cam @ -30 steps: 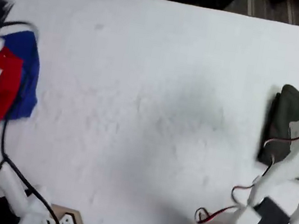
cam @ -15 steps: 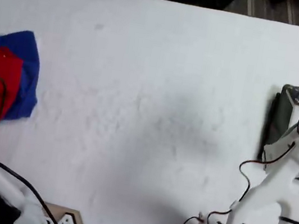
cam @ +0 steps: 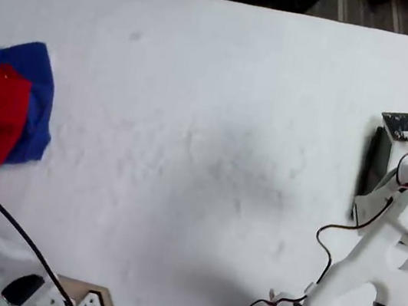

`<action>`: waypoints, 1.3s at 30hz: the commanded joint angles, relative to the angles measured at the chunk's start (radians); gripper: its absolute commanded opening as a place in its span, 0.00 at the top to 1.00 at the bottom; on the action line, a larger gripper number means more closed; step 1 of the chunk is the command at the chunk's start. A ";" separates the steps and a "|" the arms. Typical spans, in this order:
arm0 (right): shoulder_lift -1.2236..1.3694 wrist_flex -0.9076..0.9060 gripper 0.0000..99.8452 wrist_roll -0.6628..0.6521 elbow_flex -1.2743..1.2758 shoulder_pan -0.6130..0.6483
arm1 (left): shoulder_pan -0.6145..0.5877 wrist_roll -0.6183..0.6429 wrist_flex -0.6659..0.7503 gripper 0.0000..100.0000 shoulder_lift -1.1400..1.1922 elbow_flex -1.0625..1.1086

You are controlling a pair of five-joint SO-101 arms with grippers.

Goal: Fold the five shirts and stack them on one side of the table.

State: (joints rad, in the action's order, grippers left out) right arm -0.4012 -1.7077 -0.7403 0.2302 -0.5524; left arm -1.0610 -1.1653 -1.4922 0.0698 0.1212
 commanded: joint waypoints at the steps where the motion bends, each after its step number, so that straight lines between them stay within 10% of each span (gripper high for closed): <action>1: -0.030 -0.005 0.98 0.003 -0.003 -0.002 | 0.030 0.018 0.031 0.84 0.048 -0.035; 11: -0.030 -0.005 0.98 0.000 -0.011 -0.015 | 0.070 0.026 0.054 0.98 0.059 -0.063; 22: -0.074 -0.004 0.98 -0.002 -0.037 -0.008 | 0.180 0.381 -0.018 0.98 -0.193 -0.427; 39: -0.114 -0.004 0.98 -0.003 -0.038 -0.013 | 0.797 0.549 -0.018 0.98 -0.444 -0.663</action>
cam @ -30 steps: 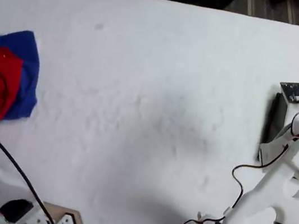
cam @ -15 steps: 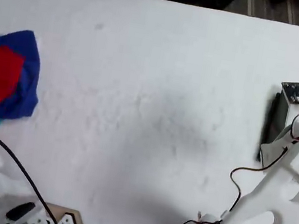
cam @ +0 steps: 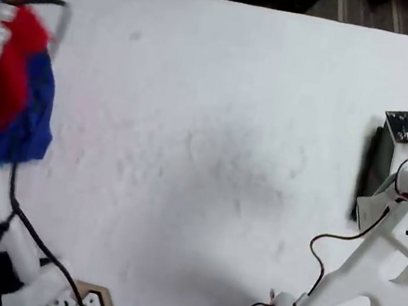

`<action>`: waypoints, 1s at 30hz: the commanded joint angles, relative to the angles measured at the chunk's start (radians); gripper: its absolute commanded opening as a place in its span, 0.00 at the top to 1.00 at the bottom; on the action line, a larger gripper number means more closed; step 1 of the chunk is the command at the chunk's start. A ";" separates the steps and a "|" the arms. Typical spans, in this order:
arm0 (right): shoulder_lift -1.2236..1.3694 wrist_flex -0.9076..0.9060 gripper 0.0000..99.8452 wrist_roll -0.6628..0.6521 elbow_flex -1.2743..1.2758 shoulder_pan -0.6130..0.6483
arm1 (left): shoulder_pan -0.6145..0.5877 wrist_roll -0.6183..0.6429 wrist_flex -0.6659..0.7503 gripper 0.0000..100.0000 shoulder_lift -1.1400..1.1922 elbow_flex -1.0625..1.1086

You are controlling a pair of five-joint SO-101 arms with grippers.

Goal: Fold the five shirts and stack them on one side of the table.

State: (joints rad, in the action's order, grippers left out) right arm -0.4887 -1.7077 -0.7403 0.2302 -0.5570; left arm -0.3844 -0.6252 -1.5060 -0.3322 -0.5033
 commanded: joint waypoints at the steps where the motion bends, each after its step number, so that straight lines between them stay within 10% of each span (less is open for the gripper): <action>1: -0.027 -0.004 0.98 -0.003 -0.038 -0.008 | 0.165 0.009 -0.005 0.98 -0.045 -0.038; 18: -0.027 -0.004 0.98 -0.003 -0.038 -0.010 | 0.768 0.009 -0.052 0.98 0.134 0.178; 24: -0.027 -0.004 0.98 -0.003 -0.038 -0.004 | 0.754 0.137 -0.035 0.94 0.205 0.173; 30: -0.018 -0.004 0.98 -0.003 -0.037 0.010 | 0.447 0.218 0.006 0.83 0.280 0.129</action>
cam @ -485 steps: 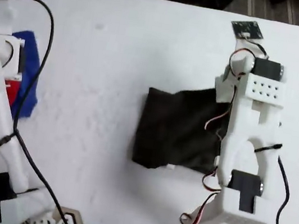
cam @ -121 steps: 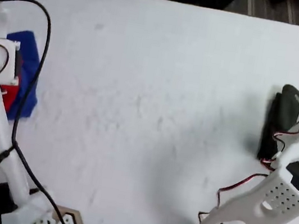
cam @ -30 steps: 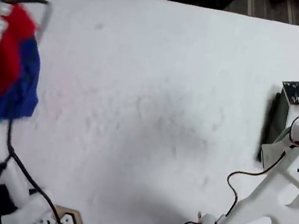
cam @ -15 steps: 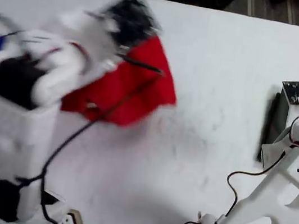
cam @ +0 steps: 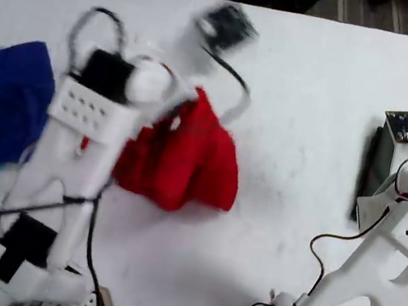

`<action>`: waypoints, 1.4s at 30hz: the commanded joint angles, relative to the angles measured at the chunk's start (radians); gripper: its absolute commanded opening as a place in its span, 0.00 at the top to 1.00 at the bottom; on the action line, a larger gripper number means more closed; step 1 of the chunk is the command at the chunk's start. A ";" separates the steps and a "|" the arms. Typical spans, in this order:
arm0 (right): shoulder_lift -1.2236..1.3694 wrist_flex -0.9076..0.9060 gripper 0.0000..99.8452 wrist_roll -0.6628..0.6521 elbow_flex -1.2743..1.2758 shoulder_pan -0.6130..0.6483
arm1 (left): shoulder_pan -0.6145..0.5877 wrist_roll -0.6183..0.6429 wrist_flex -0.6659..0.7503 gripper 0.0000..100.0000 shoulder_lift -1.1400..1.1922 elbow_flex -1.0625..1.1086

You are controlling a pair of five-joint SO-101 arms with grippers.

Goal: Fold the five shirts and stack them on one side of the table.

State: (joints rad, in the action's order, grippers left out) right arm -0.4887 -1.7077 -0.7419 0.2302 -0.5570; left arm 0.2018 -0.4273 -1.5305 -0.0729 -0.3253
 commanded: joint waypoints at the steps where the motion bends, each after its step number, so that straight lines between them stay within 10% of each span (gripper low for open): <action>1: -0.018 -0.004 0.98 -0.002 -0.037 0.022 | -0.191 0.020 0.032 0.83 0.041 -0.072; 13: -0.015 -0.004 0.98 0.163 -0.051 0.444 | -0.430 -0.026 -0.258 0.83 0.102 -0.358; 20: 0.160 -0.005 0.96 0.333 -0.259 0.697 | -0.610 0.015 -0.258 0.83 0.101 -0.339; 28: 0.367 -0.007 0.69 0.453 -0.574 0.860 | -0.756 0.015 -0.259 0.83 0.101 -0.339; 42: 0.677 -0.004 0.68 0.583 -0.895 1.142 | -0.794 0.017 -0.259 0.83 0.101 -0.338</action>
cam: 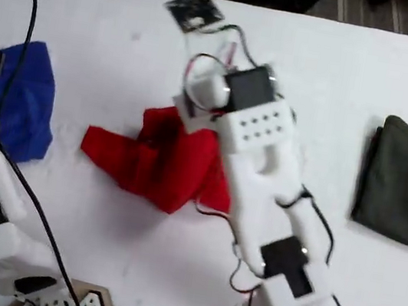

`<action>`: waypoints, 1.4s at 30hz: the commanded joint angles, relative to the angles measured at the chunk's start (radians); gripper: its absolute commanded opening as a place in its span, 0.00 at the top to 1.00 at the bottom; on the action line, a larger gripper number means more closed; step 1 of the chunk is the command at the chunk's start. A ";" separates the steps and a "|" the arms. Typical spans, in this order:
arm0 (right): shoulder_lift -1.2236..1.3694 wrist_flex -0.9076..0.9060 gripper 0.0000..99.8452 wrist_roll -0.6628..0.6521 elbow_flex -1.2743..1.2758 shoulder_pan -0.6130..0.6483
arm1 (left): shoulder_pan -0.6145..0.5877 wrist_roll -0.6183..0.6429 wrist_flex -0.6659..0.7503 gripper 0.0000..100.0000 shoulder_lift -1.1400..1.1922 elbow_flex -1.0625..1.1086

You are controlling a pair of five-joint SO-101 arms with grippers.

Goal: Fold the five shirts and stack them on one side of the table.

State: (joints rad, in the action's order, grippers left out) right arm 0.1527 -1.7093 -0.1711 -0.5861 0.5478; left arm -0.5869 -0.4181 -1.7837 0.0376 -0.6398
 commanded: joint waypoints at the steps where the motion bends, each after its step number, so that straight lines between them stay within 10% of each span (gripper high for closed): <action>1: 0.065 -0.002 0.68 0.012 -0.087 0.045 | -0.005 0.008 -0.006 0.83 -0.010 -0.023; 9: 0.295 -0.004 0.70 0.038 -0.123 0.005 | -0.007 0.008 -0.005 0.83 -0.010 0.091; 15: 0.343 -0.004 1.00 -0.078 -0.138 0.035 | -0.004 0.008 -0.002 0.83 -0.059 0.166; 34: 0.351 0.441 0.98 -0.170 -0.924 0.022 | -0.002 0.005 -0.002 0.83 -0.311 0.373; 42: 0.375 -0.002 0.98 0.034 -0.895 -0.134 | -0.001 0.005 0.000 0.83 -0.430 0.474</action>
State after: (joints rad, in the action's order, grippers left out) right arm 0.5271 -1.5267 -0.2325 -1.4776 0.4849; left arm -0.5869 -0.4181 -1.7837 -0.3307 -0.1780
